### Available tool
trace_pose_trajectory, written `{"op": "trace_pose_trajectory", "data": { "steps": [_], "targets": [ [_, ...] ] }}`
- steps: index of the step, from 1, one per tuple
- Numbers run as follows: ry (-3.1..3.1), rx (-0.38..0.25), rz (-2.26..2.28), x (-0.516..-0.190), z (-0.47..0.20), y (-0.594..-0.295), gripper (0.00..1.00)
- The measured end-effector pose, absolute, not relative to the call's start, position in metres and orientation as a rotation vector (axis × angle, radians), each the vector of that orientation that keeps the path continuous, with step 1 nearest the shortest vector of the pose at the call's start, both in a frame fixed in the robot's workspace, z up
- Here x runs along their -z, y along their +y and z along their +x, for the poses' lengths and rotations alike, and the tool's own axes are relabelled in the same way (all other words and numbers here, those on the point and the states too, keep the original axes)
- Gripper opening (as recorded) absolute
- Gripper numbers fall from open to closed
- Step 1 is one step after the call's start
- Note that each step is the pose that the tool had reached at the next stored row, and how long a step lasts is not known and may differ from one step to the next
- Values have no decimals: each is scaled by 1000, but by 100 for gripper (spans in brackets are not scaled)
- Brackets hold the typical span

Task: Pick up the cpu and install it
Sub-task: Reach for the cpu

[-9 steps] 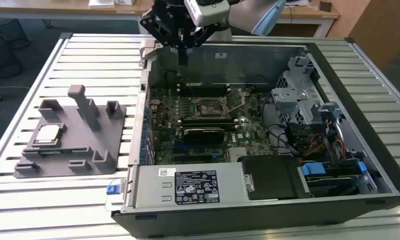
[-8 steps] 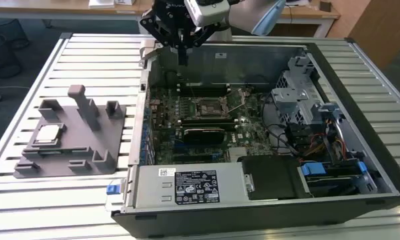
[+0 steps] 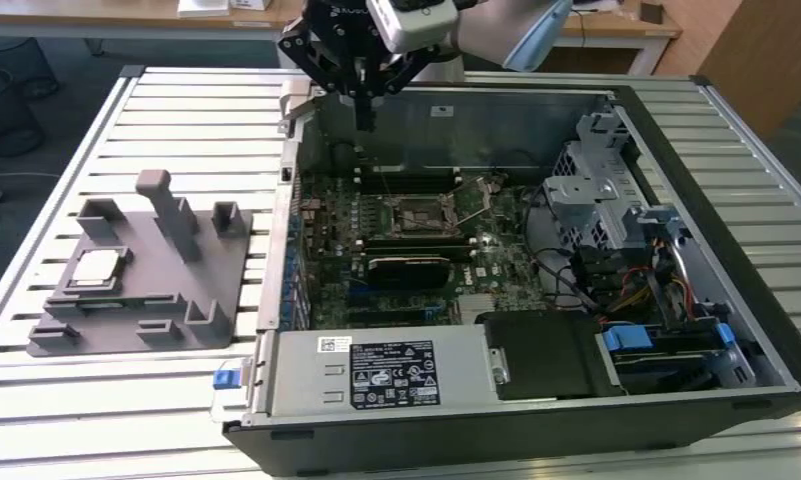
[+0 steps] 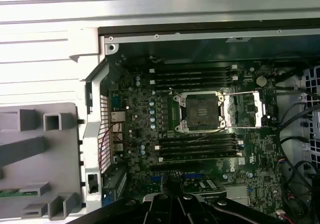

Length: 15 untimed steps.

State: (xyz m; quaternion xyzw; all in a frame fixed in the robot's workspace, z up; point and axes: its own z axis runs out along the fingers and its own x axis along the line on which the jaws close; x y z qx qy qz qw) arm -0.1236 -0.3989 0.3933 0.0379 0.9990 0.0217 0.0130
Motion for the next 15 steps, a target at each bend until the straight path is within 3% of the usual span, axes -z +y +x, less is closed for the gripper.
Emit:
{"op": "trace_pose_trajectory", "data": {
  "steps": [15],
  "targets": [
    [3113, -68, 118, -393, -141, -399, 11]
  ]
}}
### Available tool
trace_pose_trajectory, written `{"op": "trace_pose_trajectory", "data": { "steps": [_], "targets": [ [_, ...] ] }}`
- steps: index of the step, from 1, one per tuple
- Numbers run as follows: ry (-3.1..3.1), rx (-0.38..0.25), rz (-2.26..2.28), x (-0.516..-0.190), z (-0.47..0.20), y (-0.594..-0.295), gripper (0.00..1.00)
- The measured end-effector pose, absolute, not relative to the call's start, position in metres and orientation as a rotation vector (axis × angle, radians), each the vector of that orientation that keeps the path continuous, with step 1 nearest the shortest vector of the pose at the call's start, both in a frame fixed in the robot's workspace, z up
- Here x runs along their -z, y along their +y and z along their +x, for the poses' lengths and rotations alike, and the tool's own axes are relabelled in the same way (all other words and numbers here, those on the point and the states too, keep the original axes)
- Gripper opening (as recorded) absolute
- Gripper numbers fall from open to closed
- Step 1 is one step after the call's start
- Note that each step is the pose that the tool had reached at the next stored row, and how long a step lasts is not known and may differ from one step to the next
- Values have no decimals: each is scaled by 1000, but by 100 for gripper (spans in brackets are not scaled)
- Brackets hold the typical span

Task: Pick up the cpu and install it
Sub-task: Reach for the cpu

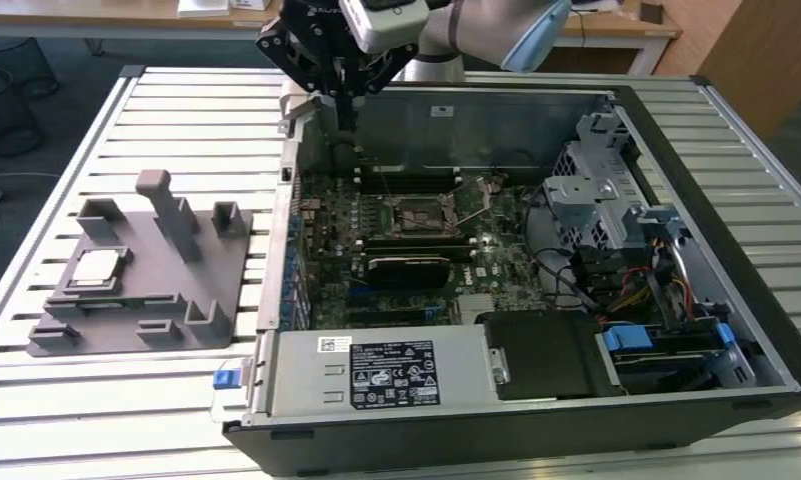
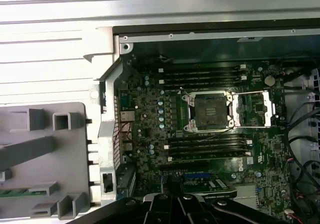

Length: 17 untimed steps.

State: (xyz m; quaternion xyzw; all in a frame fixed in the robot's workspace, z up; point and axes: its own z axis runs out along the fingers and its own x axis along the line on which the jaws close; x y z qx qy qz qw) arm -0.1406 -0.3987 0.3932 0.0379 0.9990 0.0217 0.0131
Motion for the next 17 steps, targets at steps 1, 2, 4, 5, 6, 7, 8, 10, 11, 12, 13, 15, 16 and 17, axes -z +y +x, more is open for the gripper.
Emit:
{"op": "trace_pose_trajectory", "data": {
  "steps": [1, 2, 4, 5, 6, 7, 8, 10, 11, 12, 13, 15, 16, 17],
  "targets": [
    [3112, -68, 118, -393, -142, -399, 11],
    [3113, -68, 118, -393, -144, -399, 11],
    [3112, -68, 118, -393, -147, -399, 11],
    [3112, -68, 118, -393, -149, -399, 11],
    [3112, -68, 118, -393, -151, -399, 11],
    [3112, -68, 118, -393, -153, -399, 11],
    [3112, -68, 118, -393, -155, -399, 11],
    [3112, -68, 118, -393, -159, -399, 11],
    [3112, -68, 118, -393, -162, -399, 11],
    [3112, -68, 118, -393, -164, -399, 11],
    [3113, -68, 118, -393, -166, -399, 11],
    [3112, -68, 118, -393, -170, -399, 11],
    [3112, -68, 118, -393, -172, -399, 11],
    [3113, -68, 118, -393, -174, -399, 11]
  ]
}}
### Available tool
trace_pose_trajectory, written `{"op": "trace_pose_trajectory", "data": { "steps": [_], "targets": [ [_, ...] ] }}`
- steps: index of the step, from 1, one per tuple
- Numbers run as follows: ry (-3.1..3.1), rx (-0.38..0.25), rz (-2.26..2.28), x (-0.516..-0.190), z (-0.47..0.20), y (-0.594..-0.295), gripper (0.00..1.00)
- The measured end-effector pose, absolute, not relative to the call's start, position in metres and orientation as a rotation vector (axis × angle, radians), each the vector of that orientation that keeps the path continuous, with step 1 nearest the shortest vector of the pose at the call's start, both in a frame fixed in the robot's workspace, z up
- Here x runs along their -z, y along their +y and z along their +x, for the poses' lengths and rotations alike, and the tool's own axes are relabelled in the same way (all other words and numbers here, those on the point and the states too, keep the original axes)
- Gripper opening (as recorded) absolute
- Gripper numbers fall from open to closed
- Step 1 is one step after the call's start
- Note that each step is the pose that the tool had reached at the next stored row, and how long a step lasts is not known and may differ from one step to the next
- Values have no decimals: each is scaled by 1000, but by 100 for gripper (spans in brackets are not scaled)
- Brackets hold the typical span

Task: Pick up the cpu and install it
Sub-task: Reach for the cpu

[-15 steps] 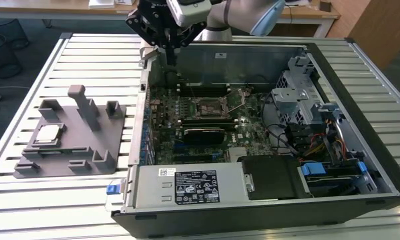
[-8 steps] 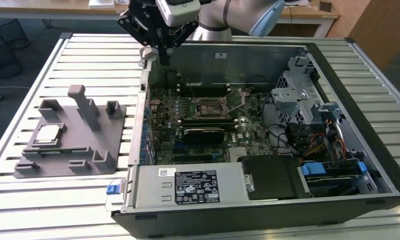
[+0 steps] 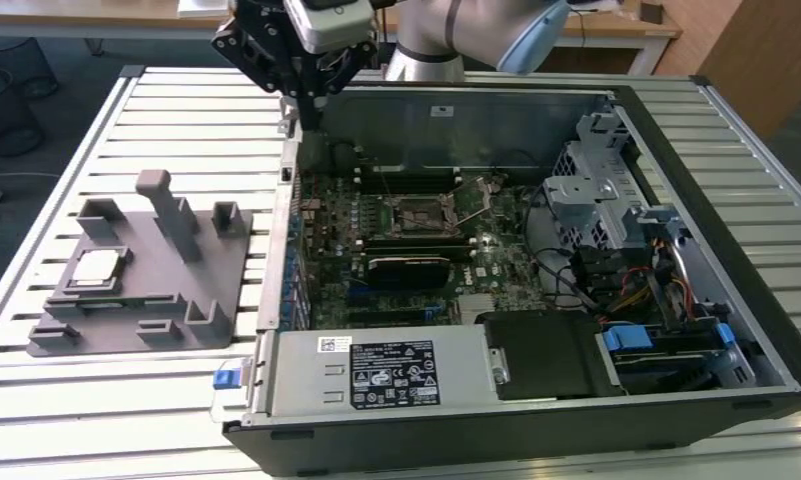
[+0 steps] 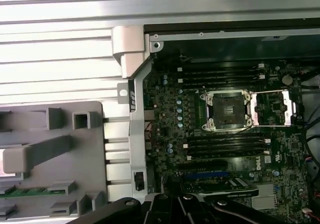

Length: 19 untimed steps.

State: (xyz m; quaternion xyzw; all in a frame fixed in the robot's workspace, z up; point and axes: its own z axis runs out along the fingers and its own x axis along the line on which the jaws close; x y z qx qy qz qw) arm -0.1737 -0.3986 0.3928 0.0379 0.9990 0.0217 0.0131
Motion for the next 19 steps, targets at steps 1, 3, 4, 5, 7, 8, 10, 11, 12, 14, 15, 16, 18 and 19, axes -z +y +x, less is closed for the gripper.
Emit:
{"op": "trace_pose_trajectory", "data": {
  "steps": [1, 3, 4, 5, 7, 8, 10, 11, 12, 14, 15, 16, 18, 19],
  "targets": [
    [3113, -68, 118, -393, -175, -399, 11],
    [3113, -68, 118, -393, -179, -399, 11],
    [3112, -68, 118, -393, -180, -399, 11],
    [3112, -68, 118, -393, -182, -399, 11],
    [3112, -68, 118, -393, -185, -399, 11],
    [3113, -68, 118, -393, -186, -399, 11],
    [3112, -68, 118, -393, -188, -399, 11],
    [3112, -68, 118, -393, -189, -399, 11],
    [3112, -68, 118, -393, -191, -399, 11],
    [3113, -68, 118, -392, -193, -399, 11],
    [3112, -68, 118, -392, -195, -399, 11],
    [3112, -68, 118, -392, -196, -399, 11],
    [3112, -68, 118, -392, -199, -399, 11],
    [3112, -68, 118, -392, -200, -399, 11]
  ]
}}
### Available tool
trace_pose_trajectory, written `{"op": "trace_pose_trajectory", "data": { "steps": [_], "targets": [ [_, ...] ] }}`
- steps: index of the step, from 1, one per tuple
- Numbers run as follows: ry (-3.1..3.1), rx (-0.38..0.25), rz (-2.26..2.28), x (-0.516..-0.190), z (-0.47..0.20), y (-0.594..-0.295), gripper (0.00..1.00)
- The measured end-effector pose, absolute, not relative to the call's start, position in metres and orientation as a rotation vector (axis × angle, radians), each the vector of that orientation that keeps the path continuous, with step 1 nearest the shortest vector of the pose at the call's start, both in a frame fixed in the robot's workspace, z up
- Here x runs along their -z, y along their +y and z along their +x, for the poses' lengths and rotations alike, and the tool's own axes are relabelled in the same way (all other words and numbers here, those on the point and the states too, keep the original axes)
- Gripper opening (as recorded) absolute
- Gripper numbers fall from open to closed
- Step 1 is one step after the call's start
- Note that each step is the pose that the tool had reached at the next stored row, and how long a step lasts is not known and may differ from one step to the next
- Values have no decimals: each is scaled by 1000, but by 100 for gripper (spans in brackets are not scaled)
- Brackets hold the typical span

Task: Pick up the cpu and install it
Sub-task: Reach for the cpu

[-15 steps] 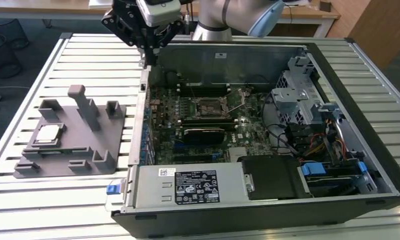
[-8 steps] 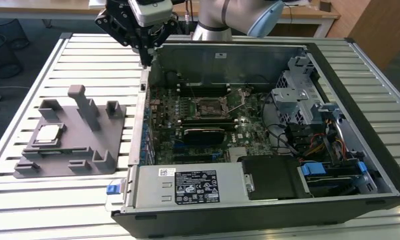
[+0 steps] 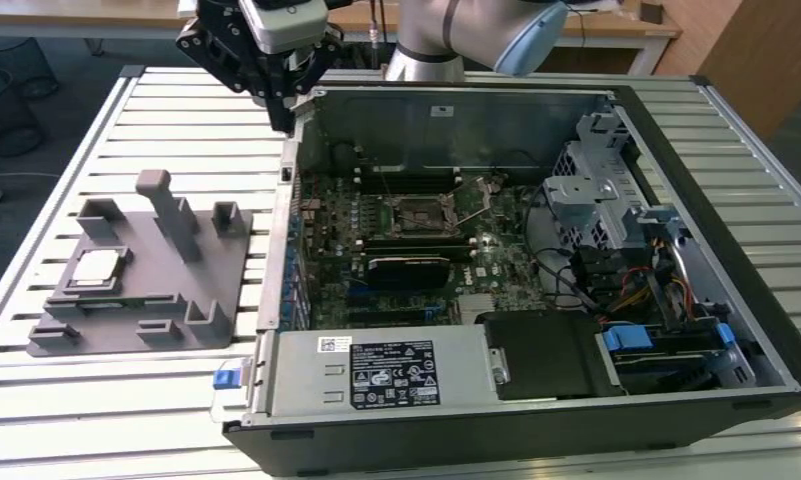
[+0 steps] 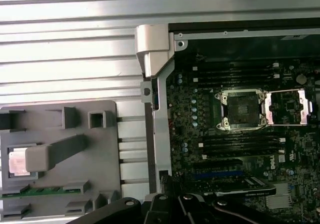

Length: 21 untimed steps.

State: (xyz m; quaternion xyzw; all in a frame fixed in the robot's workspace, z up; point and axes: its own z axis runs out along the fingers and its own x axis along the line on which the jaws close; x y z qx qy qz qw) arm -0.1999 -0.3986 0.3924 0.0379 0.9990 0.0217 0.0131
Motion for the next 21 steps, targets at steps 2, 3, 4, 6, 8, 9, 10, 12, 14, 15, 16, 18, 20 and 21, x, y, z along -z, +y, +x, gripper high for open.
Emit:
{"op": "trace_pose_trajectory", "data": {
  "steps": [2, 3, 4, 6, 8, 9, 10, 12, 14, 15, 16, 18, 20, 21],
  "targets": [
    [3112, -68, 118, -392, -203, -399, 11],
    [3113, -68, 118, -392, -204, -399, 11],
    [3112, -68, 118, -392, -205, -399, 11],
    [3113, -68, 118, -392, -207, -399, 11],
    [3113, -68, 118, -392, -209, -399, 11],
    [3112, -68, 118, -392, -211, -399, 11],
    [3112, -68, 118, -392, -212, -399, 11],
    [3112, -68, 118, -392, -215, -399, 11],
    [3112, -68, 118, -392, -217, -399, 11],
    [3112, -68, 118, -392, -218, -399, 11],
    [3112, -68, 118, -392, -220, -399, 11],
    [3112, -68, 118, -392, -223, -399, 11],
    [3112, -68, 118, -392, -225, -399, 11],
    [3113, -68, 118, -392, -227, -399, 11]
  ]
}}
